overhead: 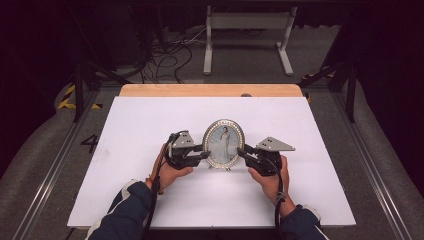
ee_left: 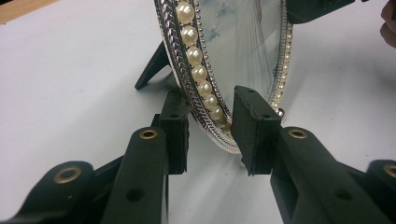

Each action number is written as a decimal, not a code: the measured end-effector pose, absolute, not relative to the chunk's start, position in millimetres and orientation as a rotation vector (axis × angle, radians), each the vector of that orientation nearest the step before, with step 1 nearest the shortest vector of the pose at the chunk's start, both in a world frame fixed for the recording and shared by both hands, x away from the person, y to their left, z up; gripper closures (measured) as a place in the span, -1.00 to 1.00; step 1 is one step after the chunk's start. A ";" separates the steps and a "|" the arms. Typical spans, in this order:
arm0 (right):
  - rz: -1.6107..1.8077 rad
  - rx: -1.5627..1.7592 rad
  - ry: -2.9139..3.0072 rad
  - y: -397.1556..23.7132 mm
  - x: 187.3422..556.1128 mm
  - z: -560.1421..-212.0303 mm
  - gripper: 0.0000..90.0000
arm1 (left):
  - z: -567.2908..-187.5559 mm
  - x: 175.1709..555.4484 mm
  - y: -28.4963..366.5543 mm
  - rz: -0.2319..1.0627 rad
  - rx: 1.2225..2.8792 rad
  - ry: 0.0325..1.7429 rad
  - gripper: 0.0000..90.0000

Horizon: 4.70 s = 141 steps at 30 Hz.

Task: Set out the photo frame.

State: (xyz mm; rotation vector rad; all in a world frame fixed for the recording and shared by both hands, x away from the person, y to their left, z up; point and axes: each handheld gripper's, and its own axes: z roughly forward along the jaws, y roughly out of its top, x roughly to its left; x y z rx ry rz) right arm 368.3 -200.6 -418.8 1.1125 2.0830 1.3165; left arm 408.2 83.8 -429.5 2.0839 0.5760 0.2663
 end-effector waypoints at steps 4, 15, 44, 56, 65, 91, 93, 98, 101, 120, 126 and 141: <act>1.317 1.104 2.090 -199.8 368.9 -418.7 0.61 | -429.7 406.4 84.6 0.274 2.093 0.572 0.48; 1.311 1.106 2.100 -197.6 369.7 -419.7 0.57 | -428.9 403.8 86.8 0.268 2.094 0.558 0.51; 1.261 1.029 2.128 -199.9 368.4 -417.2 0.12 | -434.2 396.3 88.4 0.334 2.101 0.516 0.35; 1.132 0.922 2.205 -197.7 366.2 -416.3 -0.29 | -429.1 385.3 92.5 0.410 2.126 0.454 0.02; 1.113 0.880 2.238 -200.1 363.7 -418.7 -0.44 | -431.1 381.6 97.4 0.427 2.157 0.467 -0.26; 1.023 0.838 2.251 -214.2 349.0 -421.7 -0.82 | -437.5 365.5 125.7 0.523 2.197 0.519 -0.74; 1.022 0.826 2.241 -215.8 346.9 -421.4 -0.80 | -437.6 363.5 130.7 0.541 2.184 0.540 -0.76; 0.991 0.813 2.251 -219.9 344.0 -423.3 -0.79 | -438.3 358.7 143.8 0.548 2.166 0.566 -0.76; 0.983 0.819 2.252 -224.1 342.7 -425.1 -0.79 | -440.0 355.7 152.7 0.548 2.169 0.579 -0.76; 0.977 0.877 2.205 -259.1 332.9 -428.5 -0.78 | -446.2 340.2 193.9 0.570 2.179 0.638 -0.76; 0.967 0.905 2.180 -270.5 329.7 -429.8 -0.78 | -449.6 337.5 202.7 0.577 2.193 0.649 -0.76; 0.952 0.969 2.121 -300.9 316.1 -436.1 -0.77 | -451.4 333.5 228.0 0.587 2.156 0.711 -0.76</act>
